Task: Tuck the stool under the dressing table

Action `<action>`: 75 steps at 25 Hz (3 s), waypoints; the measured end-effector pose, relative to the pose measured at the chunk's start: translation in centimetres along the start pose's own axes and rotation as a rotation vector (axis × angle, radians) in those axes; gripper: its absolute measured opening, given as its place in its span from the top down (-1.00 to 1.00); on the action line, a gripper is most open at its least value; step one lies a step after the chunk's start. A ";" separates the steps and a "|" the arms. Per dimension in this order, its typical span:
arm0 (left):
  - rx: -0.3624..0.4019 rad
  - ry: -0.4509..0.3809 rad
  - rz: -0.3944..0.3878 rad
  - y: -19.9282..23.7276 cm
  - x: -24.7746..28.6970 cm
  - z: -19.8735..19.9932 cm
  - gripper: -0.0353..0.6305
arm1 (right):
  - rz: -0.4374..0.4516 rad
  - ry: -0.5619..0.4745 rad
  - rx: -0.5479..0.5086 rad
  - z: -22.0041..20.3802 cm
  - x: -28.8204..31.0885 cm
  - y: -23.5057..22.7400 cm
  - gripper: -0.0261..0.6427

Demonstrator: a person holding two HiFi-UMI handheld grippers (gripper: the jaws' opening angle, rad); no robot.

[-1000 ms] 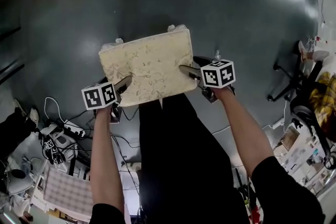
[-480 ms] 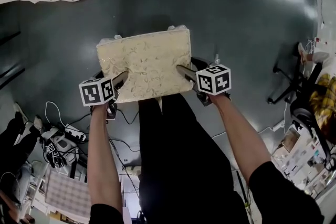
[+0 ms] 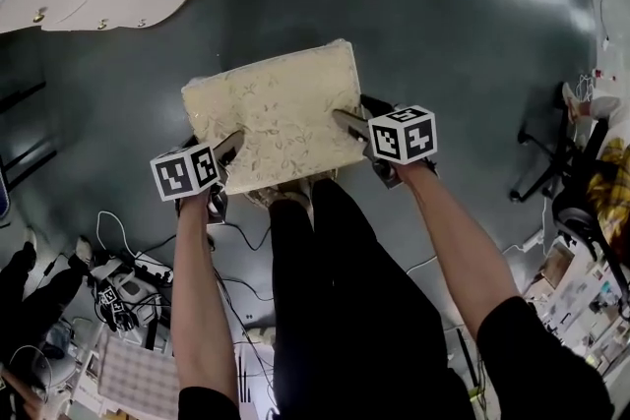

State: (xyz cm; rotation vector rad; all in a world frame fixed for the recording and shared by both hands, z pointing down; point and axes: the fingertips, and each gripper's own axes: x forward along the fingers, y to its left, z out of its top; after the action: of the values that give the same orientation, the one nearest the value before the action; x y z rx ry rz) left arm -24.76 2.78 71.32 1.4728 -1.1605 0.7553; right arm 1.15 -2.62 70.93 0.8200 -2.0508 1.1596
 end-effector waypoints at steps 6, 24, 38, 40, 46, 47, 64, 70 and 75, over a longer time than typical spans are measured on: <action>0.032 -0.028 -0.001 0.4 0.2 3.6 -0.47 | -0.003 -0.051 -0.003 2.8 0.5 -0.4 0.05; 0.028 -0.117 0.015 1.6 0.9 12.0 -0.47 | -0.030 -0.177 -0.013 11.4 2.7 -2.0 0.06; 0.035 -0.133 -0.007 1.4 1.2 13.0 -0.47 | -0.063 -0.171 -0.007 12.3 2.6 -2.4 0.07; 0.038 -0.127 -0.004 1.5 1.5 12.6 -0.47 | -0.073 -0.160 -0.006 11.8 3.0 -2.6 0.07; 0.035 -0.135 -0.010 1.7 1.4 12.1 -0.47 | -0.070 -0.165 0.000 11.5 2.9 -2.4 0.07; 0.034 -0.137 -0.010 1.8 1.3 12.3 -0.47 | -0.065 -0.167 -0.001 11.8 2.9 -2.4 0.07; 0.038 -0.015 -0.049 1.9 2.5 10.3 -0.53 | 0.042 -0.107 0.194 8.5 3.8 -4.0 -0.01; 0.033 -0.014 -0.071 2.5 3.1 10.3 -0.53 | 0.104 -0.060 0.153 8.6 4.9 -4.0 0.00; -0.002 -0.017 -0.085 2.8 2.1 9.8 -0.53 | 0.178 -0.029 0.169 8.3 4.6 -3.9 0.00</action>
State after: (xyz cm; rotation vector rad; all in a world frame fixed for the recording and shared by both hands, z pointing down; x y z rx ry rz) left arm -27.94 -7.10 71.92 1.5201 -1.1033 0.6845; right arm -0.50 -12.55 72.92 0.7483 -2.1055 1.4426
